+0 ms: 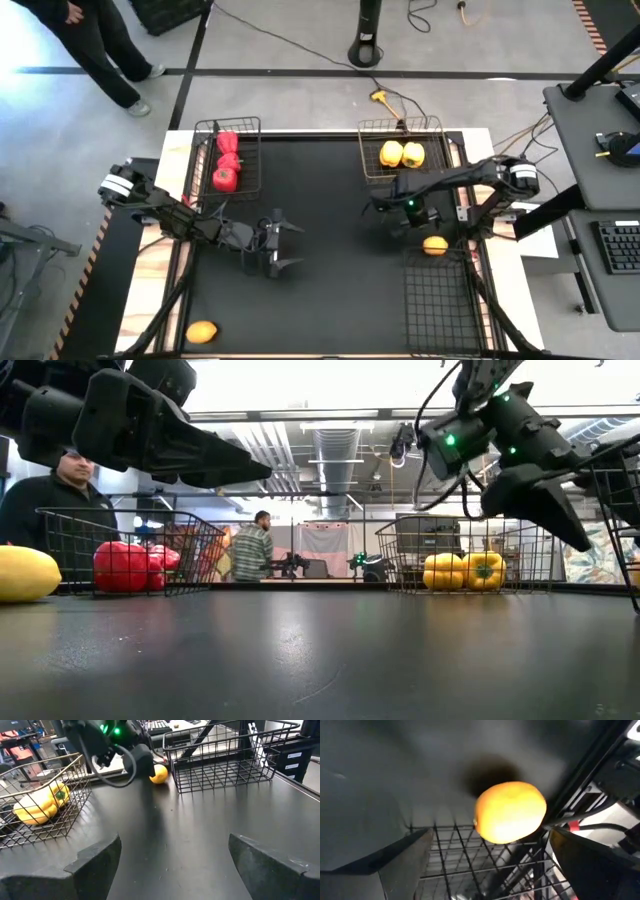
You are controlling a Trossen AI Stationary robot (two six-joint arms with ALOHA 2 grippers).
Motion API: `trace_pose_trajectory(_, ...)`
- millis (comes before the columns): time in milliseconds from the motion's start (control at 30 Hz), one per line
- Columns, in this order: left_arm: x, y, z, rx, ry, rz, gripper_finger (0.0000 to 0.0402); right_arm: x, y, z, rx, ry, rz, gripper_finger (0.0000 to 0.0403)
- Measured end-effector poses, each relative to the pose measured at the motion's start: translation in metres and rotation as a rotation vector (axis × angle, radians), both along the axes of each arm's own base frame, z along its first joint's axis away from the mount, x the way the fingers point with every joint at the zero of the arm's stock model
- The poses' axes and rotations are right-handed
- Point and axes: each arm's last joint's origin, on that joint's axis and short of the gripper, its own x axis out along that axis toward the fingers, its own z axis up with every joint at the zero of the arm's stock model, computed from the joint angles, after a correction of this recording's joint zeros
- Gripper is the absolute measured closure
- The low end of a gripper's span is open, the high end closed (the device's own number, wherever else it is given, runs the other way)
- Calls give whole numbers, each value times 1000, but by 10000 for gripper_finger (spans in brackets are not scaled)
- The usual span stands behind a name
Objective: Sort produce into baskets
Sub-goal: Put the top right yellow lemon into the bottom black mesh basket
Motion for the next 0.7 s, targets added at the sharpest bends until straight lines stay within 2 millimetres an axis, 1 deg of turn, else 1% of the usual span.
trace_pose_trajectory(200, 0, 0, 0, -1, 3, 0, 52, -17, -5, -17, 106, 35, 21, 3)
trace_pose_trajectory(400, 0, 0, -1, 1, 9, 0, 52, -31, -5, -37, 154, 85, -74, 3)
trace_pose_trajectory(567, 0, 0, -1, 1, 9, 0, 52, -34, -3, -49, 178, 54, -141, 3)
trace_pose_trajectory(700, 0, 0, -1, 1, 10, 0, 52, -34, -3, -52, 188, 60, -196, 3)
